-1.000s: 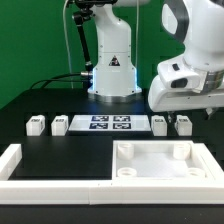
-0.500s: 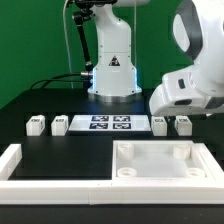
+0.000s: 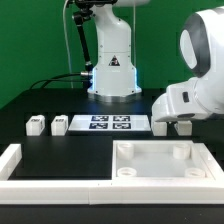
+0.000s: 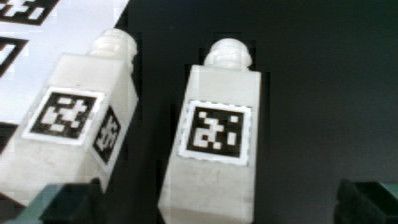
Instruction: Assemble square table
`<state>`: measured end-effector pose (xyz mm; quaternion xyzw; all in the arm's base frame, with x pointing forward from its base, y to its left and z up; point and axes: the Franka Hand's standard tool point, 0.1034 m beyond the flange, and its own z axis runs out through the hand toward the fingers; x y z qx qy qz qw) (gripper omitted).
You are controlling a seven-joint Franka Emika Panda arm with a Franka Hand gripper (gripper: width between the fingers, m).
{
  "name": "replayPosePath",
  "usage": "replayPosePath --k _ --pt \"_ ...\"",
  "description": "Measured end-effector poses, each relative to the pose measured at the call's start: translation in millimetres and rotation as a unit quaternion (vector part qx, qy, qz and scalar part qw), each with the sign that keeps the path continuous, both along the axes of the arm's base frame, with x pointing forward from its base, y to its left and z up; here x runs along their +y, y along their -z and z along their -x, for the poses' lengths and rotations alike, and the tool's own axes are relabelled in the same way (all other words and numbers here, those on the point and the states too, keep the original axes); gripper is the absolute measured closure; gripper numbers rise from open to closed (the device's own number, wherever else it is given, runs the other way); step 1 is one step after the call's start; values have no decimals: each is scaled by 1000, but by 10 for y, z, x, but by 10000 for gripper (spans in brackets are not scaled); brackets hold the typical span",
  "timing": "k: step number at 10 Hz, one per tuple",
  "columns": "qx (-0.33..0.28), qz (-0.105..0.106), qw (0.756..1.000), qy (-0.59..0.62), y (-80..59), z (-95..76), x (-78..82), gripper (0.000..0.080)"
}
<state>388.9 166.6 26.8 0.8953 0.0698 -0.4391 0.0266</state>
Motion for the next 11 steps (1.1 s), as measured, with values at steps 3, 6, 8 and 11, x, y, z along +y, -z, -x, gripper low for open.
replayPosePath --k 3,6,8,11 --pt "19 15 1000 4 163 161 43 150" --pt "26 20 999 3 209 219 62 150" --pt "26 20 999 3 210 219 61 417" --pt "26 20 999 3 209 219 62 511"
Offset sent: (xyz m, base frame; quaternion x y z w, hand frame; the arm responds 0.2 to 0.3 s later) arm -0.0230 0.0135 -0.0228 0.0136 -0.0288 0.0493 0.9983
